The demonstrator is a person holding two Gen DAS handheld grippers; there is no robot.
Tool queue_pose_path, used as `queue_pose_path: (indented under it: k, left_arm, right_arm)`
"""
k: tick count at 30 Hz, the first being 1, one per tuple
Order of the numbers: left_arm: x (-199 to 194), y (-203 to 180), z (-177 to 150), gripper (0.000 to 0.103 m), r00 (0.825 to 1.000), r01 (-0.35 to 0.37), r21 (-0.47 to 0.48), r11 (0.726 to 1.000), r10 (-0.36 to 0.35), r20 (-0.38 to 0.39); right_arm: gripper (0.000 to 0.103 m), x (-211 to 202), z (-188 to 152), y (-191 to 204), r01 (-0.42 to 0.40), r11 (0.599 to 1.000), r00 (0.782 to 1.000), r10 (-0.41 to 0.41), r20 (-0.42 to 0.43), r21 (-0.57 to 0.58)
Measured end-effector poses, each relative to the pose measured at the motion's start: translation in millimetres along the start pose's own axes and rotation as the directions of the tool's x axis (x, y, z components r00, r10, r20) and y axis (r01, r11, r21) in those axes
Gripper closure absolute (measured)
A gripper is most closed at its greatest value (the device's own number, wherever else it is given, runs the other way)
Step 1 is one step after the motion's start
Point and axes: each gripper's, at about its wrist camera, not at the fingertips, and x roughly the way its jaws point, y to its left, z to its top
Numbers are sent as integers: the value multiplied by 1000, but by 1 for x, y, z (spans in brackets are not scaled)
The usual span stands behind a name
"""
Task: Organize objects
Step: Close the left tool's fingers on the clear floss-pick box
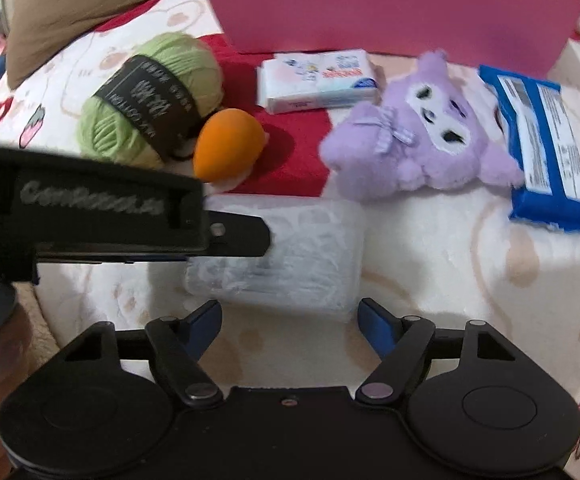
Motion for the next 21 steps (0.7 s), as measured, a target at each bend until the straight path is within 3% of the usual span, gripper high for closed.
queue_pose_path:
  k: [4,8,16,21]
  left_arm:
    - [1,2,1,60,1000,4,-4,1000,-4,-5]
    - [3,-1,0,59,1000,3,31,1000,-3,-1]
    - [-2,-10,-5,59,999,-7,108,994,3,38]
    - [-8,-15,-7,59,997,-14,141,990,3,76]
  right_arm:
    - [13,7,3,7,10,1000,1000,-10,-8,-13]
    - [11,7,6,4,-16,1000,1000,16,1,10]
    - [13,6,4,5,-12,1000,999,12,34,6]
    - [19,-4,-2,7,8,1000,998,-8,65,-12]
